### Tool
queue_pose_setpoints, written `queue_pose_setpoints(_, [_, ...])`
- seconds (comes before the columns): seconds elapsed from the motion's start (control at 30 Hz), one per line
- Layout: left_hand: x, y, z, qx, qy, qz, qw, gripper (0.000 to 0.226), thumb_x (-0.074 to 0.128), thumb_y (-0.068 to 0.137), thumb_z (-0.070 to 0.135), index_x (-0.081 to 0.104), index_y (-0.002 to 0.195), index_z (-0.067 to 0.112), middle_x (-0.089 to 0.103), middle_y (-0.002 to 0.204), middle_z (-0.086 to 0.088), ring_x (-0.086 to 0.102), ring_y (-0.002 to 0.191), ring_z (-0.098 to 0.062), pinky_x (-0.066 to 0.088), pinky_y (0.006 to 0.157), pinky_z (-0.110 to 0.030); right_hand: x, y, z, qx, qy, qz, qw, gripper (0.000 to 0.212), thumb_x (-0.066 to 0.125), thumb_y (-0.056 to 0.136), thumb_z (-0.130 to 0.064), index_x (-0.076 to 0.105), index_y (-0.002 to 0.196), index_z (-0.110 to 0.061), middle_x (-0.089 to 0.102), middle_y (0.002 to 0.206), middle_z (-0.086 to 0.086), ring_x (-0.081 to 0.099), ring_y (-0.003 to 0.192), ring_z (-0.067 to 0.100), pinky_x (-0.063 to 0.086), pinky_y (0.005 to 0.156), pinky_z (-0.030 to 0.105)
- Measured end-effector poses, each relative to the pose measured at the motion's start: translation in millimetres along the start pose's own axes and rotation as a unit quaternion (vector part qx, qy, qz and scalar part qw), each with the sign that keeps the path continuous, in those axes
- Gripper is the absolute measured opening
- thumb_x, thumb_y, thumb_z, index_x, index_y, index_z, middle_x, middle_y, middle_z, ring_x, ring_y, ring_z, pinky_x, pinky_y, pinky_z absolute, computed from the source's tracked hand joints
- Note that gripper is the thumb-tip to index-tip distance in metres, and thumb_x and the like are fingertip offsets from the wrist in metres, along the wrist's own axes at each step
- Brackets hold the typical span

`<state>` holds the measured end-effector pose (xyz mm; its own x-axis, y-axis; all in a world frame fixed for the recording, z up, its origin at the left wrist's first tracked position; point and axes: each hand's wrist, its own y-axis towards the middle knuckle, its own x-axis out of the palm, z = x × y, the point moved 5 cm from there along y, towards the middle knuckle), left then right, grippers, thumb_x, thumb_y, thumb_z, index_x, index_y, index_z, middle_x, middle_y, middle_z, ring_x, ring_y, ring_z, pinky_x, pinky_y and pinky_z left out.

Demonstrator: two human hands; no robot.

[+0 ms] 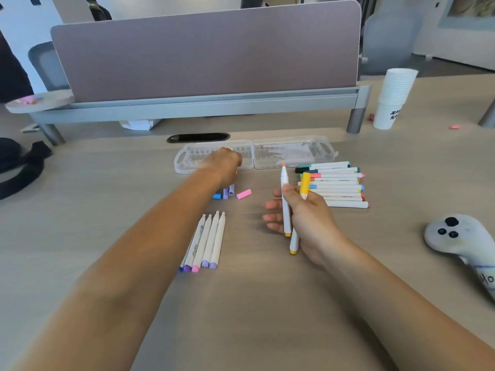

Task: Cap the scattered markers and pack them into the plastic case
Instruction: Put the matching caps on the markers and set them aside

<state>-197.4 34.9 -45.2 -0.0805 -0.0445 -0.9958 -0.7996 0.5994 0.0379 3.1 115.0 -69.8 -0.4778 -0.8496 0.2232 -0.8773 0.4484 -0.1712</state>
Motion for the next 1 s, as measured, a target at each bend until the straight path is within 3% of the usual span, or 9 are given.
queue_pose_setpoints(0.4, [7,5,-4,0.018,0.016,0.056,0.998,0.035,0.049,0.089,-0.006,0.06,0.12,0.005,0.056,0.118,-0.018,0.057,0.102,-0.036,0.049,0.077,-0.038,0,1,1,-0.014,-0.032,0.008,0.999,0.028,0.048,0.103,-0.029,0.062,0.099,-0.004,0.068,0.076,0.009,0.06,0.055,0.02,0.053,0.056,0.03])
queue_pose_setpoints(0.7, [10,4,-5,0.011,0.033,0.011,0.999,0.031,0.046,0.09,-0.002,0.067,0.112,0.007,0.06,0.111,-0.018,0.062,0.091,-0.034,0.053,0.072,-0.037,0,2,2,-0.011,-0.053,0.002,0.999,0.03,0.05,0.103,-0.03,0.064,0.099,-0.005,0.068,0.076,0.007,0.058,0.055,0.019,0.052,0.057,0.031])
queue_pose_setpoints(0.87, [10,-1,-10,0.005,0.05,0.005,0.999,0.03,0.05,0.092,0.0,0.066,0.115,0.009,0.057,0.114,-0.016,0.061,0.095,-0.032,0.05,0.073,-0.034,1,1,3,-0.01,-0.059,-0.006,0.998,0.029,0.049,0.103,-0.031,0.064,0.097,-0.006,0.067,0.075,0.006,0.058,0.055,0.019,0.052,0.057,0.03])
queue_pose_setpoints(1.0, [-3,-9,-25,-0.027,-0.044,0.039,0.998,0.023,0.059,0.089,0.012,0.065,0.109,0.019,0.056,0.114,-0.009,0.058,0.092,-0.027,0.049,0.071,-0.035,2,0,2,-0.01,-0.059,-0.006,0.998,0.029,0.049,0.103,-0.031,0.064,0.098,-0.005,0.067,0.073,0.006,0.057,0.055,0.019,0.051,0.056,0.03])
